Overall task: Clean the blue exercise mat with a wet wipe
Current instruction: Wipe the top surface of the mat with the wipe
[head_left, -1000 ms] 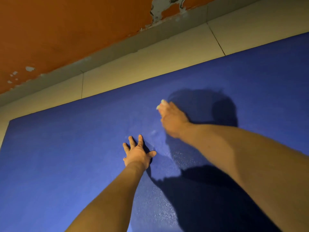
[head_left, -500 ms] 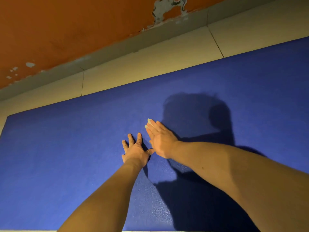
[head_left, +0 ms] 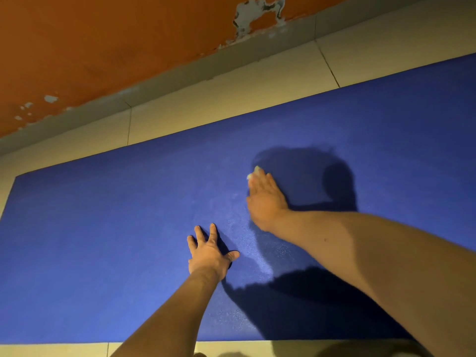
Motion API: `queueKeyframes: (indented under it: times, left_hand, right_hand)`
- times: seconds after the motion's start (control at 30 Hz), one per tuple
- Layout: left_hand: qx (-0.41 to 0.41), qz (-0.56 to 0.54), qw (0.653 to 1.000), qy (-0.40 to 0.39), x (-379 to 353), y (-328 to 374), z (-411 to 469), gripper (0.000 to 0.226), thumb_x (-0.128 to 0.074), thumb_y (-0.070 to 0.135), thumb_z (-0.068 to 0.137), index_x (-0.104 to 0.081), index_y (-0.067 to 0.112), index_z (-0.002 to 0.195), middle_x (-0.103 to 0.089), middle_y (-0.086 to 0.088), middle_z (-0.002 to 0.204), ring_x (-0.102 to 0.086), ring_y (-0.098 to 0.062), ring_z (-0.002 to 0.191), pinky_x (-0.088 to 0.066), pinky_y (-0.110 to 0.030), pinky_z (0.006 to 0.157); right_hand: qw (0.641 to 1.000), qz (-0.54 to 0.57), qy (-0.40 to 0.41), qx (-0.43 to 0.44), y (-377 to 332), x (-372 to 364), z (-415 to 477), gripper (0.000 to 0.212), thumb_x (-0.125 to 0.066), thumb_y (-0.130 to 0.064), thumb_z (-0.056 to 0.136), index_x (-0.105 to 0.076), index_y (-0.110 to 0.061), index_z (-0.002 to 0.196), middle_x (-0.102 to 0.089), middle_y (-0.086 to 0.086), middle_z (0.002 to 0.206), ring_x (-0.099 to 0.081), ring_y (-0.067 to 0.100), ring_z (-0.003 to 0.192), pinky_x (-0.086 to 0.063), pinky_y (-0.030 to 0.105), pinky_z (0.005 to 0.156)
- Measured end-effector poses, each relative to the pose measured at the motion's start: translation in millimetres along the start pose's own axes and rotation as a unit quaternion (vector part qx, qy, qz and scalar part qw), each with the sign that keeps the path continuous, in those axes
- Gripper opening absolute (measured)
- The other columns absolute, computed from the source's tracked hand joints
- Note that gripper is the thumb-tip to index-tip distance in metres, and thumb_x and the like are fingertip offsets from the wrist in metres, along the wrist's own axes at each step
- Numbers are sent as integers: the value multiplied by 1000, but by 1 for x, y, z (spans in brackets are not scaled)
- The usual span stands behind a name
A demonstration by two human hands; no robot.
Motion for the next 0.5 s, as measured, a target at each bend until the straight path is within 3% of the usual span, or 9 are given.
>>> queueKeyframes:
  times: [0.07,0.13,0.2,0.3,0.4,0.5]
  left_hand:
    - [5,4,1000,1,-1,1,1,105,-66,58,87,7,36,158,27,4,163,23,-30,150,-28,-57,117]
    - [9,8,1000,0,-2,2,2,107,-67,60,86,8,35,158,27,4,163,23,-31,150,-26,-58,118]
    - [11,8,1000,-3,-1,3,2,106,-67,59,87,8,35,158,27,4,163,23,-30,150,-25,-59,117]
    - [10,9,1000,-6,-1,3,3,103,-66,56,89,8,37,158,28,4,163,23,-31,150,-26,-59,117]
    - [10,15,1000,-9,-2,3,3,103,-65,56,89,10,37,157,28,3,163,23,-31,150,-27,-59,117]
    - [9,14,1000,-11,-2,3,4,104,-65,56,89,11,36,158,29,3,162,24,-32,150,-26,-59,118]
  right_hand:
    - [995,29,-6,91,-27,-13,-20,64,-38,-35,106,-17,-4,159,-7,10,167,-6,39,153,-11,43,125]
    - [984,-26,-39,173,-45,-24,-38,70,-33,-40,108,-2,-4,160,12,5,166,14,35,154,2,45,126]
    - [977,-57,-33,202,-40,-21,-36,67,-31,-39,109,-2,-6,160,8,6,169,15,30,155,3,44,126]
    - [991,-1,18,135,0,-5,-18,59,-39,-29,107,-19,-10,159,-13,8,167,-11,32,154,-10,39,125]
    - [998,-56,20,30,58,8,-9,60,-19,-31,110,1,-5,160,4,8,169,11,30,155,3,44,126]
    - [997,-72,7,-38,78,10,-10,61,-13,-34,110,7,-3,159,9,10,169,17,30,154,4,45,126]
Point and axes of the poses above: each hand's wrist, its own z-axis towards the middle knuckle, its own x-axis out of the back of the hand, y = z × x, the point moved 1 cm from there along z, towards the middle knuckle
